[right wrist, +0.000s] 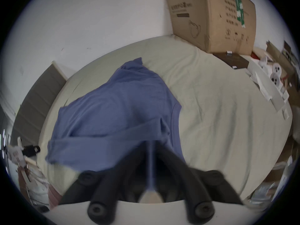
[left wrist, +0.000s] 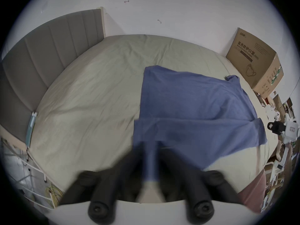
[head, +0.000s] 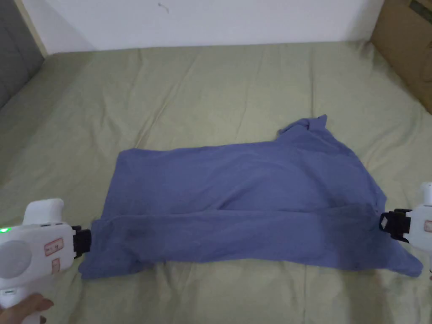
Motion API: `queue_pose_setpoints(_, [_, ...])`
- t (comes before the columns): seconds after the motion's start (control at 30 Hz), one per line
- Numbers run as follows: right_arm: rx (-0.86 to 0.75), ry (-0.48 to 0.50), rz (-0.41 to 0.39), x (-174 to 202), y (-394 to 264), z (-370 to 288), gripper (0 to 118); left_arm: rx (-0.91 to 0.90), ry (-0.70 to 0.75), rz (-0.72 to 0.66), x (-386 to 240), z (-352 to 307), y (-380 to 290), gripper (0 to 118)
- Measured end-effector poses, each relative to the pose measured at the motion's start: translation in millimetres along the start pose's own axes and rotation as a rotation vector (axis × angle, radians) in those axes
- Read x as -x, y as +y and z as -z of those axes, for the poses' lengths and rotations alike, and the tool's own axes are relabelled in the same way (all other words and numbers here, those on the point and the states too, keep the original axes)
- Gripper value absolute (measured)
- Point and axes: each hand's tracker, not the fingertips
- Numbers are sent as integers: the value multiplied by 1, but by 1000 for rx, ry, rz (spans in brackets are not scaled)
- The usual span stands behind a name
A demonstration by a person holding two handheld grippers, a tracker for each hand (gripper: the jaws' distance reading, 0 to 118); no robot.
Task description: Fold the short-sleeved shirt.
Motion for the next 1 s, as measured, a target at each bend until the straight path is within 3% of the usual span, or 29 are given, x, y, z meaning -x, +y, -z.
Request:
queue_pose_setpoints(0.07, [19, 45, 0, 3, -15, -10, 0, 14, -13, -26, 5, -3, -16, 0])
queue_pose_setpoints(0.17, [40, 38, -5, 9, -30, -13, 0, -23, 3, -67, 7, 1, -31, 1])
queue_pose_setpoints(0.2, [49, 40, 0, 9, -34, -13, 0, -30, 5, -93, 11, 5, -31, 11])
queue_pose_setpoints(0.27, [62, 52, 18, 9, -40, -13, 0, -6, -7, -170, 14, 15, -30, 72])
queue_pose_setpoints(0.3, [66, 50, 22, 9, -43, -12, 0, 12, -44, -186, 17, 24, -32, 93])
queue_pose_setpoints(0.33, [68, 47, 25, 9, -46, -12, 0, 23, -56, -190, 19, 33, -35, 98])
queue_pose_setpoints(0.4, [84, 43, 26, 9, -50, -11, 0, 66, -31, -190, 14, 44, -37, 80])
queue_pose_setpoints(0.43, [86, 42, 25, 8, -53, -12, 0, 83, -47, -181, 14, 50, -41, 46])
queue_pose_setpoints(0.47, [88, 43, 24, 8, -56, -12, 0, 97, -34, -164, 11, 58, -46, 25])
queue_pose_setpoints(0.5, [96, 42, 25, 8, -57, -11, 1, 122, 46, -128, 3, 60, -49, 17])
queue_pose_setpoints(0.53, [113, 39, 28, 7, -56, -11, 13, 78, 73, -91, 1, 59, -50, 6])
queue_pose_setpoints(0.6, [136, -4, -1, 6, -53, -9, 60, 86, -12, -135, 4, 47, -40, 6])
queue_pose_setpoints(0.63, [124, -34, -23, 5, -50, -7, 70, 83, 13, -117, 6, 50, -36, 6])
queue_pose_setpoints(0.67, [112, -49, -25, 4, -45, -5, 70, 96, 14, -64, 6, 52, -34, 6])
queue_pose_setpoints(0.7, [106, -46, -15, 0, -39, -3, 91, 113, 26, -24, 4, 53, -34, 6])
queue_pose_setpoints(0.73, [90, -38, -3, -4, -33, 0, 96, 107, 36, -8, 3, 52, -33, 6])
queue_pose_setpoints(0.83, [110, -28, 85, -22, -17, 26, 95, 108, 33, -18, 4, 48, -28, 6])
queue_pose_setpoints(0.9, [157, 21, 130, -31, -17, 48, 85, 108, 25, -42, 3, 45, -27, 6])
queue_pose_setpoints(0.97, [216, -38, 120, -27, -24, 65, 25, 108, 23, -57, 5, 45, -27, 6])
queue_pose_setpoints(1.0, [190, -13, 93, -24, -27, 67, 22, 110, 18, -60, 6, 44, -27, 6])
